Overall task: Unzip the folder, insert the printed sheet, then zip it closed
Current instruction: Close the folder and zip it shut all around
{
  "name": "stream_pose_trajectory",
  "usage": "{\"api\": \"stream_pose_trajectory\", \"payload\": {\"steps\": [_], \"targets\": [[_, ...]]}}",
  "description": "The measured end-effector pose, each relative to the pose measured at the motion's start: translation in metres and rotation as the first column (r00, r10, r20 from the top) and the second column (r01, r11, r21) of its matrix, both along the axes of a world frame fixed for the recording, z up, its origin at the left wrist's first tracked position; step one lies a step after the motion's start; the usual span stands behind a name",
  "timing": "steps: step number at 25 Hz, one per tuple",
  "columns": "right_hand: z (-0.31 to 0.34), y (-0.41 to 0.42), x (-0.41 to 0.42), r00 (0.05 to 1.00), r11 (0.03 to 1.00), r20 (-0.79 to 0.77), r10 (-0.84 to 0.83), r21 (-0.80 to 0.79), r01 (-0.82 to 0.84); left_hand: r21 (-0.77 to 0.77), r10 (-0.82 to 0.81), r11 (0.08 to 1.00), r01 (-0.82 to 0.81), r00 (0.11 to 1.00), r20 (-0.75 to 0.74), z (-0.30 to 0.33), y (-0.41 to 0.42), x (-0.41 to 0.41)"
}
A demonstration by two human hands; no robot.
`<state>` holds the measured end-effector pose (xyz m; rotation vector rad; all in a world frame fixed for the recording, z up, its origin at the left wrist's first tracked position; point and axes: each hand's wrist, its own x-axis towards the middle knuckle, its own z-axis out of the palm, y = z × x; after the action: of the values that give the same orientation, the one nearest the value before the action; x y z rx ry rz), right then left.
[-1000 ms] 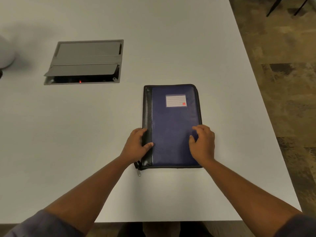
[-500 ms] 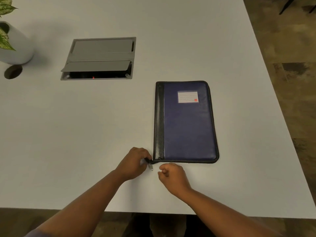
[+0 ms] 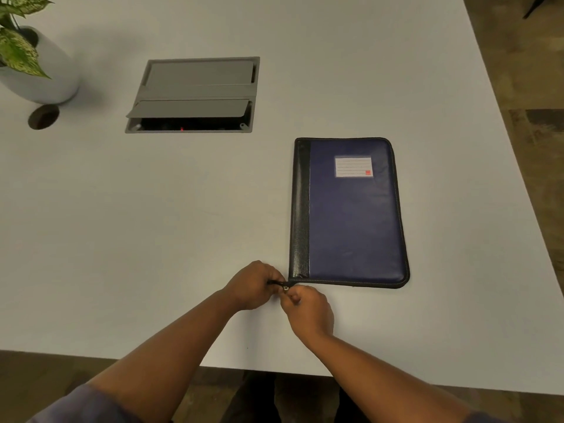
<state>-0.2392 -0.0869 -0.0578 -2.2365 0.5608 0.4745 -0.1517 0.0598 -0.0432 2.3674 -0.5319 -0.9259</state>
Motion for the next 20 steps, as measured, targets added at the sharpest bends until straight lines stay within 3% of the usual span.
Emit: {"api": "stream_pose_trajectory", "payload": {"steps": [10,15,20], "targets": [[0.002,0.007,0.001,0.998,0.997,-0.024,-0.062,-0.050,0.061,-0.068,-0.025,0.998,0.014,0.984,-0.175,0.003,0.000,0.011],[0.000,0.002,-0.002,0.998,0.999,0.059,0.030,-0.036,-0.028,-0.034,-0.003,0.999,0.000,0.995,-0.096,0.000,0.001,0.006],[-0.001,0.000,0.000,0.986,0.982,0.110,0.128,-0.153,-0.110,0.066,0.030,0.997,-0.029,1.000,-0.004,0.000,0.002,0.002]]}}
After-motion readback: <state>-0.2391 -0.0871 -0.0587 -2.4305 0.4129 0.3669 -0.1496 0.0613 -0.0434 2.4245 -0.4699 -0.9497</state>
